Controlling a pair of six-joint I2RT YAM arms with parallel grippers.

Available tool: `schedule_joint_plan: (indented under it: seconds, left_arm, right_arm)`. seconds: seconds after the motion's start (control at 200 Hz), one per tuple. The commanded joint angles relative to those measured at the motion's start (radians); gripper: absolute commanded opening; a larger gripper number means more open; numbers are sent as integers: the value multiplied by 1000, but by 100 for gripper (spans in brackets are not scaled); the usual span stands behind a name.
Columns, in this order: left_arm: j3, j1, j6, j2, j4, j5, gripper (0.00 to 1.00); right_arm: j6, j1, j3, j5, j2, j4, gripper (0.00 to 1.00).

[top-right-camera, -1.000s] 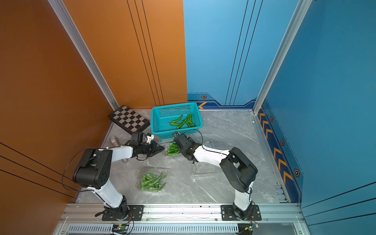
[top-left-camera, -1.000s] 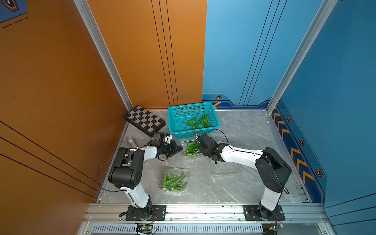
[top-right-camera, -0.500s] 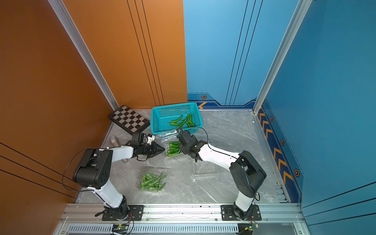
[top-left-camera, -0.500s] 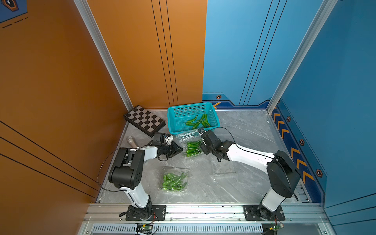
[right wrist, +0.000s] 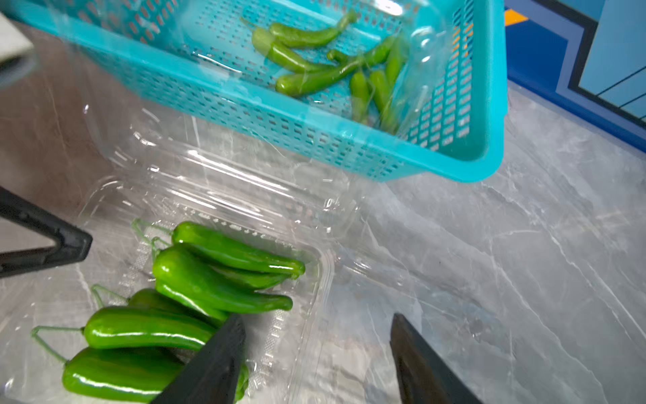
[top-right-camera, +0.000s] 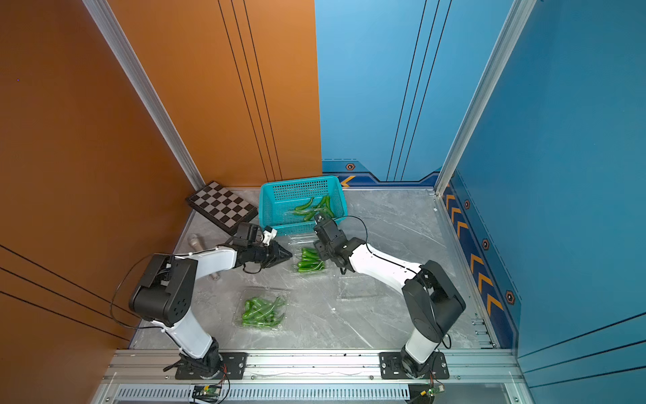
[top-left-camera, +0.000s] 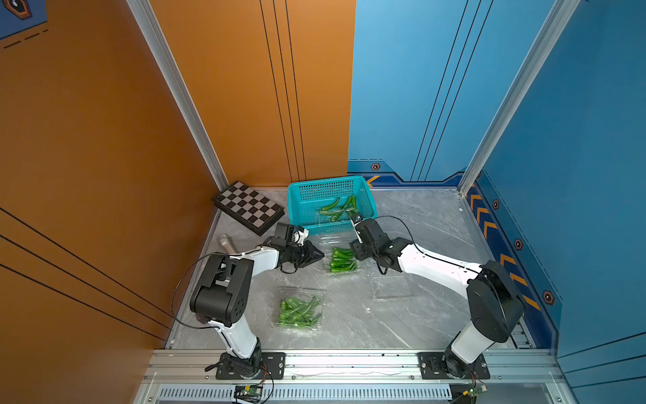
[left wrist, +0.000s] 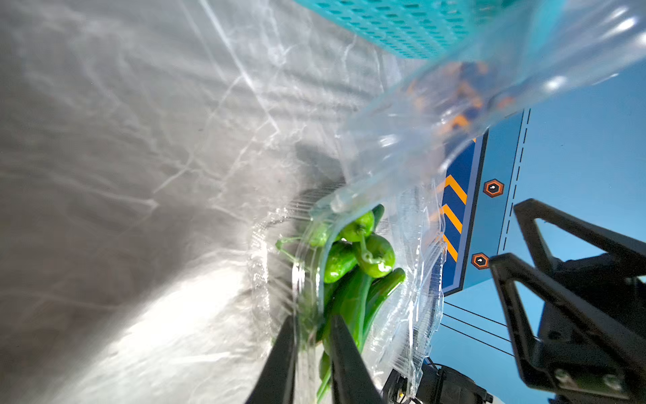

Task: Take small green peppers out of containers
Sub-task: Move the packing box to the center of the board.

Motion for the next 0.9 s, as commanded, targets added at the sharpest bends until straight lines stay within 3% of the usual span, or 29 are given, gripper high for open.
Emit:
schedule_joint_plan:
  seconds: [0.0, 0.245, 0.571, 0.896]
  left_arm:
    - [63, -44, -9, 42, -24, -25, 20]
    - [192, -132, -53, 140, -24, -41, 23]
    - [253, -197, -76, 179, -24, -51, 23]
    - [185, -159, -62, 76, -34, -55, 44]
  right_arm:
    - [55, -42, -6, -104, -74, -98, 69]
    - [125, -101, -8, -296, -91, -217, 68]
    - [103, -113, -28, -355, -49, -253, 67]
    - [17, -100, 58, -297, 92, -251, 65]
